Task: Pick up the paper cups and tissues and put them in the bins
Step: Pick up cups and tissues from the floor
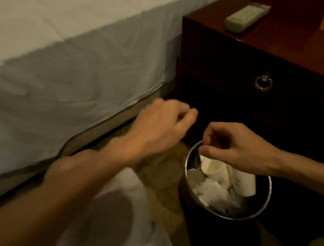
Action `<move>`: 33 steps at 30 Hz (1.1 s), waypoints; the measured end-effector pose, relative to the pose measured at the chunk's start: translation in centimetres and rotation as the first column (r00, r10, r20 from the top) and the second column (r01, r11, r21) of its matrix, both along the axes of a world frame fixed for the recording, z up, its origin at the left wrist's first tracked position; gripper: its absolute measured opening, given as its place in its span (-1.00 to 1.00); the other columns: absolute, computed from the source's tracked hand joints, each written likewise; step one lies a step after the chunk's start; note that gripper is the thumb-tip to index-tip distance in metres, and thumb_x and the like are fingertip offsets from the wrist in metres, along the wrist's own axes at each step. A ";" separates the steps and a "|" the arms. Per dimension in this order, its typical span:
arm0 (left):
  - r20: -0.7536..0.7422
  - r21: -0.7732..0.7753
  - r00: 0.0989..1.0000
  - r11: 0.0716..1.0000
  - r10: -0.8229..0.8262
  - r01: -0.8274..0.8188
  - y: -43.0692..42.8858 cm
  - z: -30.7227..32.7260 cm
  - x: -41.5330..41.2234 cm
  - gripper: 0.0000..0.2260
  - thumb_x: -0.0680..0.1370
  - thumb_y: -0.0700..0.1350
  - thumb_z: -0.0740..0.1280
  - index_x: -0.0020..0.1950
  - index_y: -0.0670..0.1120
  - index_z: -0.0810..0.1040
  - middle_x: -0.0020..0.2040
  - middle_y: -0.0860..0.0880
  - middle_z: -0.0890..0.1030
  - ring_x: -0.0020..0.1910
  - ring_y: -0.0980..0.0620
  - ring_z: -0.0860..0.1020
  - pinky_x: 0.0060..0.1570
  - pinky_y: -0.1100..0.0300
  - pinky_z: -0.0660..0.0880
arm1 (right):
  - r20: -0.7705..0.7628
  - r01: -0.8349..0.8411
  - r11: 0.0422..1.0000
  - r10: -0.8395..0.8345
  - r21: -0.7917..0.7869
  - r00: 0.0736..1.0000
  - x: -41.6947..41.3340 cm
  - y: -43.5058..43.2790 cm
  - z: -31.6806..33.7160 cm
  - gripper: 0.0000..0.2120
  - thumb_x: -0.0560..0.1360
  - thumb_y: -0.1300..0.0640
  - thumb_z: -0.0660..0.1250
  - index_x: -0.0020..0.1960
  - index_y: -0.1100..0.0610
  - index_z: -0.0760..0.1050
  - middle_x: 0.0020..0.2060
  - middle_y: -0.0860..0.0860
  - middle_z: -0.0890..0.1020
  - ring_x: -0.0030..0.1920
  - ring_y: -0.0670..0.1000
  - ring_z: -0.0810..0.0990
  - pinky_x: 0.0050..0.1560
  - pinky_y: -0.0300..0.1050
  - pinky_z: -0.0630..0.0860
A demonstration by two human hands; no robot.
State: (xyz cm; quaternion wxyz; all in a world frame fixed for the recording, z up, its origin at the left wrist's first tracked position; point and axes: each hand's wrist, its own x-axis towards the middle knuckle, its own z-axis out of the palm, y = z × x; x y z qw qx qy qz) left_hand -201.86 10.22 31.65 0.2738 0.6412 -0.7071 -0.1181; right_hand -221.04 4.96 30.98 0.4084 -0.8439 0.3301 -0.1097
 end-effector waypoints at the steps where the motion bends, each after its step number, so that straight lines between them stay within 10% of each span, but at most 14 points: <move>1: 0.043 -0.022 0.999 1.000 -0.019 0.020 0.9 2.3 1.4 -0.56 0.63 0.06 0.20 -0.44 -0.01 0.30 -0.53 0.06 0.35 -0.49 0.12 0.38 -0.42 0.15 0.20 | 0.078 -0.044 0.999 0.045 -0.013 0.996 1.5 0.9 0.7 -0.86 0.46 -0.02 0.41 -0.15 0.03 0.53 -0.29 -0.03 0.57 -0.31 -0.12 0.52 -0.30 -0.21 0.48; 7: 0.451 0.011 0.889 0.995 0.079 -0.094 10.2 11.9 10.1 -0.61 0.56 0.12 0.14 -0.41 -0.01 0.25 -0.53 0.01 0.25 -0.50 0.05 0.28 -0.38 0.03 0.17 | 0.336 -0.323 0.935 0.355 -0.147 0.873 14.6 5.7 4.3 -0.88 0.46 0.14 0.45 -0.15 0.05 0.49 -0.39 -0.07 0.52 -0.37 -0.13 0.47 -0.33 -0.18 0.41; 14: 0.612 0.350 0.736 0.735 0.290 -0.581 27.0 8.0 20.2 -0.67 0.61 0.20 0.04 -0.24 0.05 0.35 -0.29 0.00 0.53 -0.23 -0.04 0.55 -0.29 0.08 0.40 | -0.106 -0.823 0.546 0.819 -0.158 0.564 30.5 16.5 -0.3 -0.82 0.48 -0.09 0.38 -0.04 -0.03 0.45 -0.22 -0.16 0.52 -0.21 -0.10 0.49 -0.19 -0.14 0.42; 22: 0.318 0.915 0.878 0.128 0.359 -0.384 39.1 -12.4 22.3 -0.71 0.66 0.02 0.16 0.23 -0.11 0.53 0.16 -0.13 0.59 0.06 -0.13 0.58 0.15 -0.09 0.51 | -0.410 -0.872 0.406 0.869 0.272 0.277 38.0 31.5 -15.5 -0.76 0.49 0.07 0.42 0.13 0.11 0.56 -0.01 0.07 0.64 -0.04 0.06 0.63 -0.12 -0.09 0.52; 29: 0.068 0.983 0.861 0.111 0.504 -0.143 42.0 -23.4 18.0 -0.56 0.61 0.05 0.30 0.43 -0.12 0.40 0.32 -0.13 0.46 0.22 -0.15 0.51 0.15 0.03 0.50 | -0.531 -0.797 0.461 0.820 0.391 0.213 36.0 35.3 -24.6 -0.59 0.43 0.18 0.47 0.25 0.13 0.49 0.14 0.09 0.60 0.08 0.07 0.59 -0.13 -0.15 0.47; 33: 0.097 0.993 0.827 -0.001 0.553 -0.116 42.6 -26.6 17.6 -0.62 0.56 0.13 0.37 0.20 -0.13 0.49 -0.01 -0.07 0.51 -0.13 -0.07 0.57 -0.13 0.07 0.57 | -0.566 -0.811 0.446 0.805 0.377 0.179 36.1 36.2 -26.7 -0.58 0.48 0.14 0.44 0.31 0.11 0.46 0.25 0.12 0.53 0.19 0.10 0.53 -0.04 -0.13 0.43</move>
